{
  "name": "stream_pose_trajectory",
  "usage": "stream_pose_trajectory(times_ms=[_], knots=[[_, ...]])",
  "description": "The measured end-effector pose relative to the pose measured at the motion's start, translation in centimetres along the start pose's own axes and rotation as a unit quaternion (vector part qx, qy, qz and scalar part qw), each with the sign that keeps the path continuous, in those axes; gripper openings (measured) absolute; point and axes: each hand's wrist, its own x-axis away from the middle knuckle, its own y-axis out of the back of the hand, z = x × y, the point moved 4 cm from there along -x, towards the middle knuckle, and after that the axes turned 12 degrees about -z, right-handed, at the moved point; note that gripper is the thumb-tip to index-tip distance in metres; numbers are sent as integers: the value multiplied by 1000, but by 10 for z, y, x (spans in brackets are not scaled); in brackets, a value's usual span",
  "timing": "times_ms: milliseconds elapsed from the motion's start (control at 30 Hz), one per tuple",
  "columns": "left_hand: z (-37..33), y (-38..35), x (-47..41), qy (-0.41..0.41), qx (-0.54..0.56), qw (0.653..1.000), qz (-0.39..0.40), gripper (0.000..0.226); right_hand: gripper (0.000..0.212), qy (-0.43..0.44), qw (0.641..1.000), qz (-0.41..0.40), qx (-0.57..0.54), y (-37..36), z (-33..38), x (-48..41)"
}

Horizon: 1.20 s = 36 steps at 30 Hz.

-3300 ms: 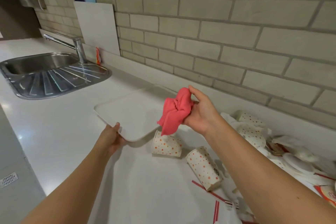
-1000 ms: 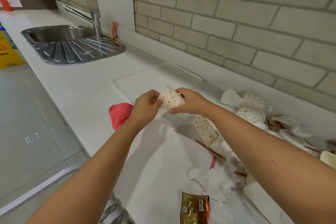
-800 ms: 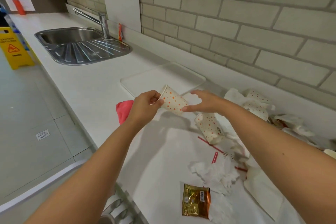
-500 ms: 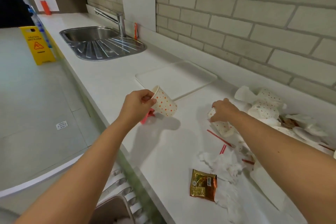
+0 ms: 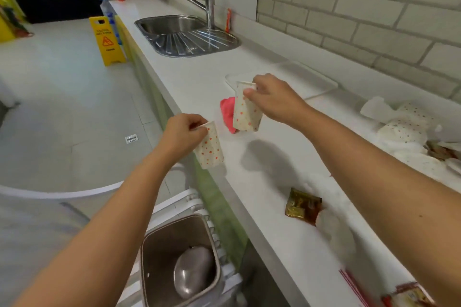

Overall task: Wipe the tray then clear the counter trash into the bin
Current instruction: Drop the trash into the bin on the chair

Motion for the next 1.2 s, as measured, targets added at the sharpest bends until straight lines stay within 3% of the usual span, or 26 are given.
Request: stream_pose_trajectory(times_ms=[100, 200, 367, 633, 867, 1100, 1200], knots=[[35, 7, 21, 44, -49, 998, 13, 21, 28, 59, 996, 46, -57, -27, 34, 29], [78, 4, 49, 90, -116, 988, 58, 19, 33, 106, 986, 128, -31, -67, 48, 61], [144, -25, 99, 153, -165, 965, 133, 16, 17, 133, 954, 264, 58, -132, 45, 120], [188, -49, 153, 221, -169, 948, 154, 32, 33, 125, 913, 365, 130, -189, 26, 174], [165, -49, 143, 178, -121, 968, 131, 32, 27, 115, 937, 319, 86, -162, 31, 154], [68, -46, 101, 98, 17, 994, 46, 14, 28, 61, 962, 256, 73, -91, 15, 117], [27, -57, 94, 68, 55, 995, 49, 14, 25, 19, 967, 228, 110, -60, -12, 105]])
